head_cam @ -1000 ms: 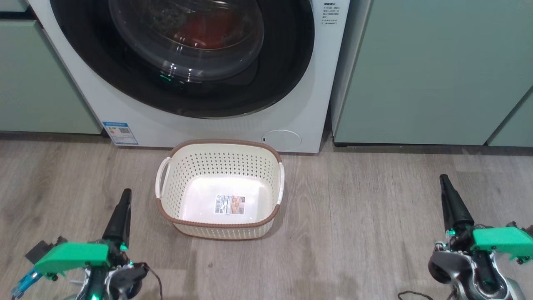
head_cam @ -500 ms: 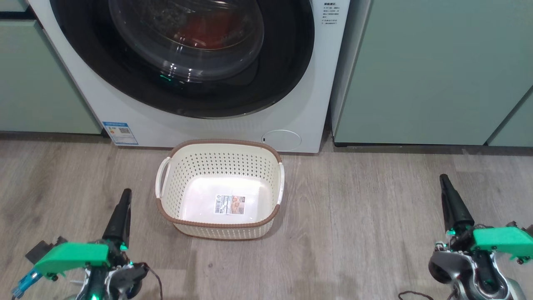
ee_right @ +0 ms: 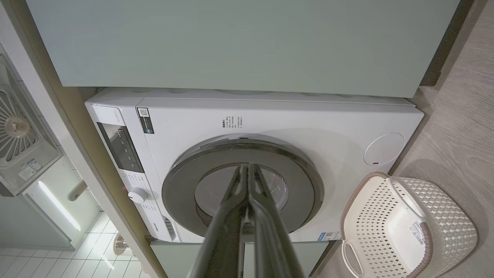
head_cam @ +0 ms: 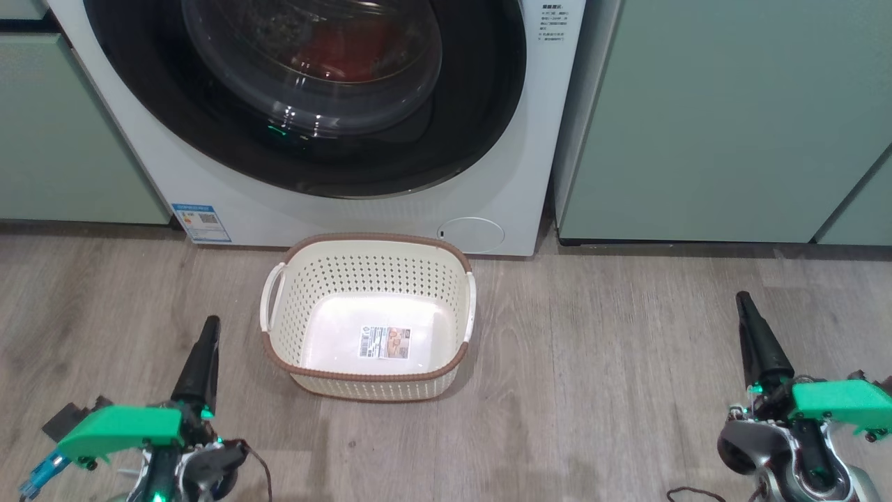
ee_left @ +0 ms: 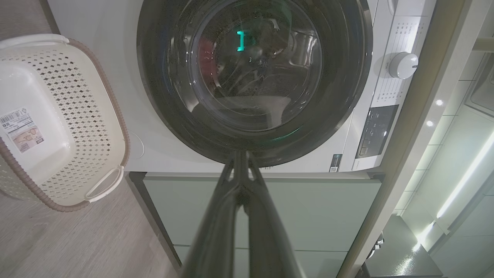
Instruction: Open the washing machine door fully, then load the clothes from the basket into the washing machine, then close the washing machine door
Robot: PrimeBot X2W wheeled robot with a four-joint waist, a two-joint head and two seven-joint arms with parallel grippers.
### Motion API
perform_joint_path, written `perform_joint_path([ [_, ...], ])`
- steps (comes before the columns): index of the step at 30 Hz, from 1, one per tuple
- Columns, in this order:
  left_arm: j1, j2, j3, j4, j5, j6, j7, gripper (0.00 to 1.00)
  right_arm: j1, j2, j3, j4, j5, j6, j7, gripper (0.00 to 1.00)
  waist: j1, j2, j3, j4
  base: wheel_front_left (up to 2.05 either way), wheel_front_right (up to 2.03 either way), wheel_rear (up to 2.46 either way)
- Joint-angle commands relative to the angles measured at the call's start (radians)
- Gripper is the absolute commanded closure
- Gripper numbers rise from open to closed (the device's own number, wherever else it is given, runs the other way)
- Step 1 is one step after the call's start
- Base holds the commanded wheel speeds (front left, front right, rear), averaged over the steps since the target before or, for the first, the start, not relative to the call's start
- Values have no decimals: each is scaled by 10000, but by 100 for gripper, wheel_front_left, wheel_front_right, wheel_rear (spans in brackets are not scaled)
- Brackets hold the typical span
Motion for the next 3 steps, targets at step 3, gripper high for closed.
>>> perform_joint_path([
  [3, -490, 67, 376, -295, -10, -92, 68, 100, -496, -92, 175, -321, -33, 0, 74, 100, 0, -1, 0, 0, 0, 0, 0],
])
